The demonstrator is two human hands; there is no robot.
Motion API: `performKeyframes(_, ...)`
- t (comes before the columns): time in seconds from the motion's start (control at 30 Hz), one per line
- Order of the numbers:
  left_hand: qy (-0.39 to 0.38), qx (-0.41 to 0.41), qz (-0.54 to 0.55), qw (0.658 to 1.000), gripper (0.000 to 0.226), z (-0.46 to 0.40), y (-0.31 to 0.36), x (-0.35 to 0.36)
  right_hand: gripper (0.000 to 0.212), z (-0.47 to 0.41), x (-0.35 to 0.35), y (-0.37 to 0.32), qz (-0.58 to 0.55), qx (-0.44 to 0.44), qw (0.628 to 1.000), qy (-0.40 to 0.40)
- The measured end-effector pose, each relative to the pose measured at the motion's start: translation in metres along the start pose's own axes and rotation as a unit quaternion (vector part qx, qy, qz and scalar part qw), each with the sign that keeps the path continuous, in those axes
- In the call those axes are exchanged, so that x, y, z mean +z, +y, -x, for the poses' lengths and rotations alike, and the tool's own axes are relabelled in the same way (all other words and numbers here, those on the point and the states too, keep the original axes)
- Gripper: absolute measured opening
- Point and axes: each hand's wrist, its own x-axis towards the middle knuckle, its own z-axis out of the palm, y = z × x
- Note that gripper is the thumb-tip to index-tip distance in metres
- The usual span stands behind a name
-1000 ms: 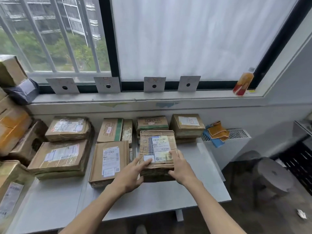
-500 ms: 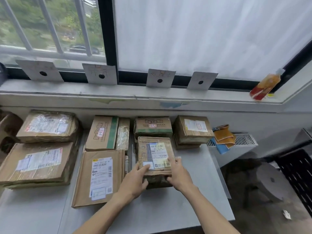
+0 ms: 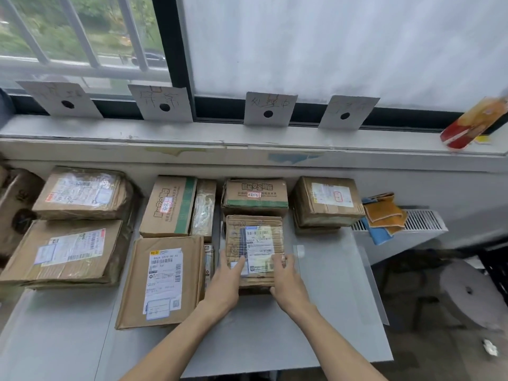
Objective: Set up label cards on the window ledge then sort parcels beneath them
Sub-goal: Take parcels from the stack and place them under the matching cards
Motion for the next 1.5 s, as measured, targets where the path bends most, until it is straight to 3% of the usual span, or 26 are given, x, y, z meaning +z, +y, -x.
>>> performKeyframes(0.23,0.05,-0.009,-0.038,0.998,0.083,0.013,0.019,0.01,0.083,0.01,-0.001,0.014,-0.014,-0.048,0.998,-0.023)
performKeyframes(0.4,0.083,0.006,-0.048,0.995,0.076,0.041,0.023,0.029,0.077,0.026,0.001,0.029,-0.002,-0.159,0.985,0.061)
performKeyframes(0.8,0.147,0.009,0.003,0.989,0.065,0.124,0.021,0.078,0.075,0.069,0.01,0.019,0.008,-0.266,0.964,0.025)
performKeyframes(1.1,0.227,-0.089,0.034,0.969,0.065,0.225,-0.039,0.084,0.077,0.133,0.041,-0.057,0.058,-0.367,0.928,0.01)
performKeyframes(1.5,0.287,-0.243,0.084,0.923,0.07,0.454,-0.181,0.151,0.08,0.319,0.166,-0.205,0.088,-0.473,0.875,-0.057)
